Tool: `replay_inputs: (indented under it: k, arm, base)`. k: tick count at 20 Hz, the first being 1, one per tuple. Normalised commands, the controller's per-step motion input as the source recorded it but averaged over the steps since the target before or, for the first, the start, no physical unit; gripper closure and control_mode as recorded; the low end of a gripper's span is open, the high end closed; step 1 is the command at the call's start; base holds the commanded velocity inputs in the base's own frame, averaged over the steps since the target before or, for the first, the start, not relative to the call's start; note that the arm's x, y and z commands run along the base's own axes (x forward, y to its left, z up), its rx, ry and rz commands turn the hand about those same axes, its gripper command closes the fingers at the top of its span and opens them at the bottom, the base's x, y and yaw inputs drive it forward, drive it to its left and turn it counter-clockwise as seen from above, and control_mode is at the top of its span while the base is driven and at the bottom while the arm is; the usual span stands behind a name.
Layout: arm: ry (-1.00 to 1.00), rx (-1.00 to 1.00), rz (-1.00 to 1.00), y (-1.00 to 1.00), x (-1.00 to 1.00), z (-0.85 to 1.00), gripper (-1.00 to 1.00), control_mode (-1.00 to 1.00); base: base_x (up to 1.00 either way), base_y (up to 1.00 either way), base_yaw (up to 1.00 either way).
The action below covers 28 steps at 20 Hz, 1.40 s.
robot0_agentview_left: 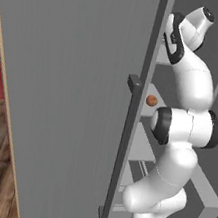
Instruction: Take the lemon and onion out of the freezer and place them in the tupperware container on the counter. Then put the tupperware containing the vegetables back in the freezer.
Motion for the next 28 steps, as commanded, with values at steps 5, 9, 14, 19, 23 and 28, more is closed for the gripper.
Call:
replay_inputs:
  k: [5, 9, 14, 19, 23, 28]
  arm:
    - [0.00, 0.00, 0.00, 0.00, 0.34, -0.03, -1.00, -1.00]
    - [0.00, 0.00, 0.00, 0.00, 0.29, -0.10, -1.00, -1.00]
    - [0.00, 0.00, 0.00, 0.00, 0.26, -0.11, -1.00, -1.00]
    - [0.01, 0.00, 0.00, -0.02, 0.09, -0.10, -1.00, -1.00]
    - [0.02, 0.00, 0.00, 0.00, 0.10, -0.11, -1.00, -1.00]
    - [0.01, 0.00, 0.00, 0.00, 0.06, -0.12, -1.00, -1.00]
  base:
    - [0.00, 0.00, 0.00]
    - [0.00, 0.00, 0.00]
    - [0.00, 0.00, 0.00]
    - [0.00, 0.00, 0.00]
    - [0.00, 0.00, 0.00]
    - [0.00, 0.00, 0.00]
